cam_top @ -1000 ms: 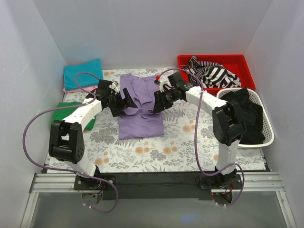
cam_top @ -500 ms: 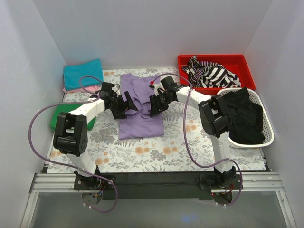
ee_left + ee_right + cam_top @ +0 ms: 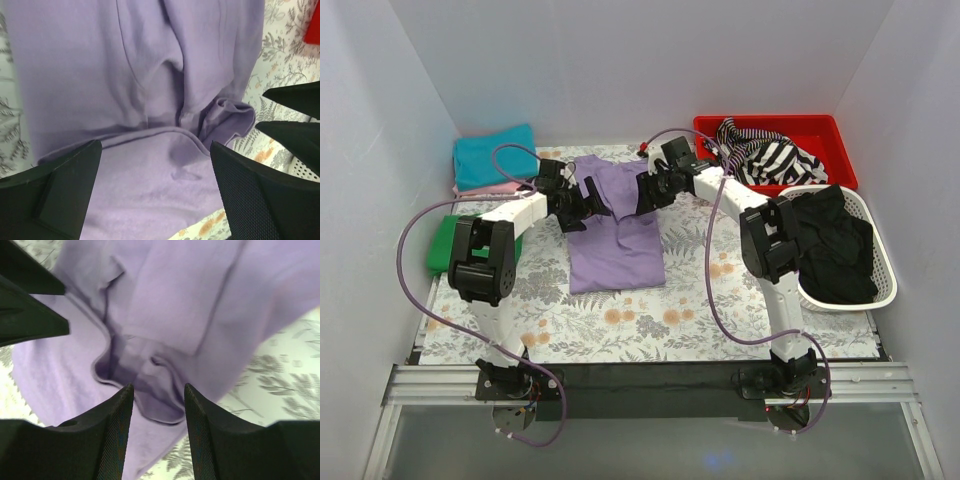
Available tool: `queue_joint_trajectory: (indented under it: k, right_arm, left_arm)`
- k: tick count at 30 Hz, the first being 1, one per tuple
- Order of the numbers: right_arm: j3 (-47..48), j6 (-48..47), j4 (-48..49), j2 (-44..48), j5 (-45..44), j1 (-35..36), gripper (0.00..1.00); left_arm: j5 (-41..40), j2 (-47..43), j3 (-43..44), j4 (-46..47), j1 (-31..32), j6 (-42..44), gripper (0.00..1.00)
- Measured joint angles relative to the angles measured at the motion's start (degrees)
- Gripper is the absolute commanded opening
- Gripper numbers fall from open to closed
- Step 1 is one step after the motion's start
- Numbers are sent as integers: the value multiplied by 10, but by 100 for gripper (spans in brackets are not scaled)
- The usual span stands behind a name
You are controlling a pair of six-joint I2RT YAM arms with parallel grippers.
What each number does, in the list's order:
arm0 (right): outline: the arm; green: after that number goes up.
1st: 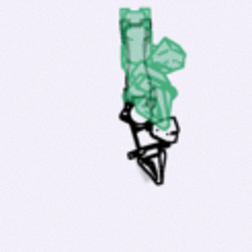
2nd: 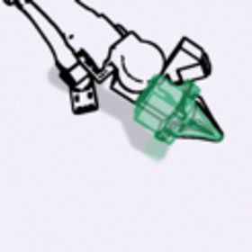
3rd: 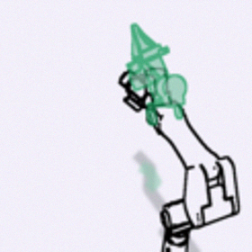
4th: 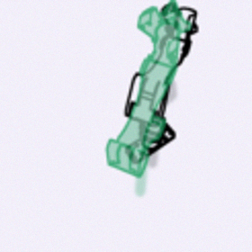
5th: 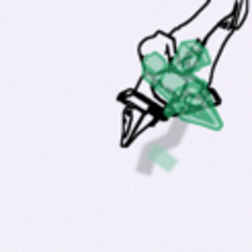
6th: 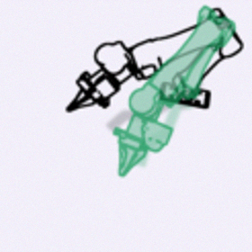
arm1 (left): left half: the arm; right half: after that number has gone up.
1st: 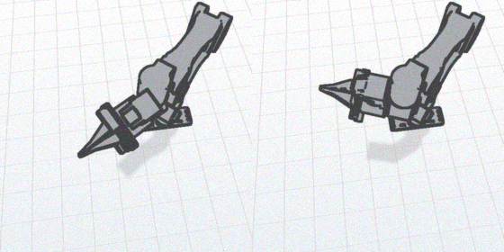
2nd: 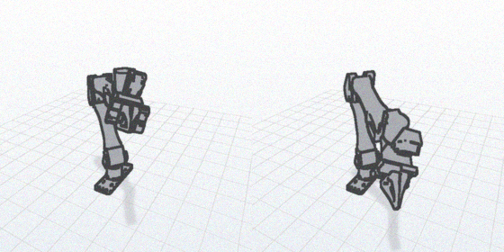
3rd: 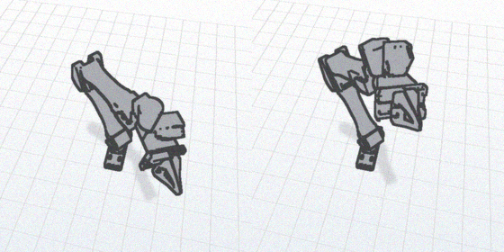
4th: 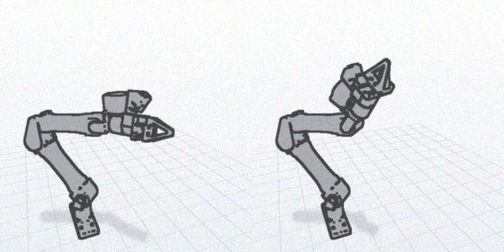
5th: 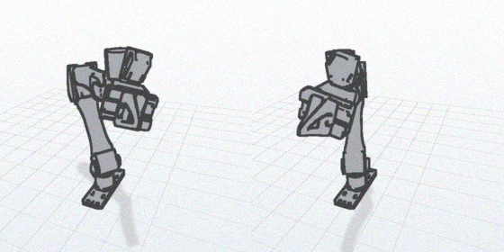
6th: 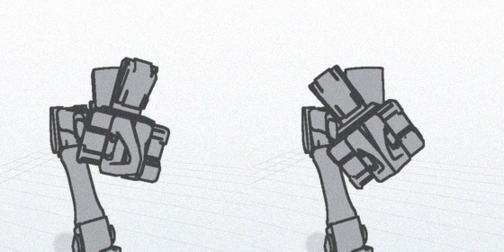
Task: Fold and stack the t-shirts
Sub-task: Fold the tshirt
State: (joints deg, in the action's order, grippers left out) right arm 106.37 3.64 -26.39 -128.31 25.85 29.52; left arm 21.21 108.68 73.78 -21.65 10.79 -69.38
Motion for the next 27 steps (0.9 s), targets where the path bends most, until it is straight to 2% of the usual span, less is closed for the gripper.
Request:
queue_joint_trajectory:
  k: [6, 9, 18, 27]
  right_arm:
    - [3, -14, -1, 0, -21, -10, 52]
    - [-25, -20, 5, 14, -25, -10, 52]
    - [-121, -52, 4, 49, -33, -10, 52]
    - [-119, -60, 4, 50, -29, -10, 53]
  left_arm:
    - [-10, 17, 34, 5, -5, 30, 90]
    - [-16, 13, 36, 2, -5, 41, 90]
    - [-59, -57, -14, -13, -8, 55, 90]
    - [-74, -71, -41, -19, -10, 59, 90]
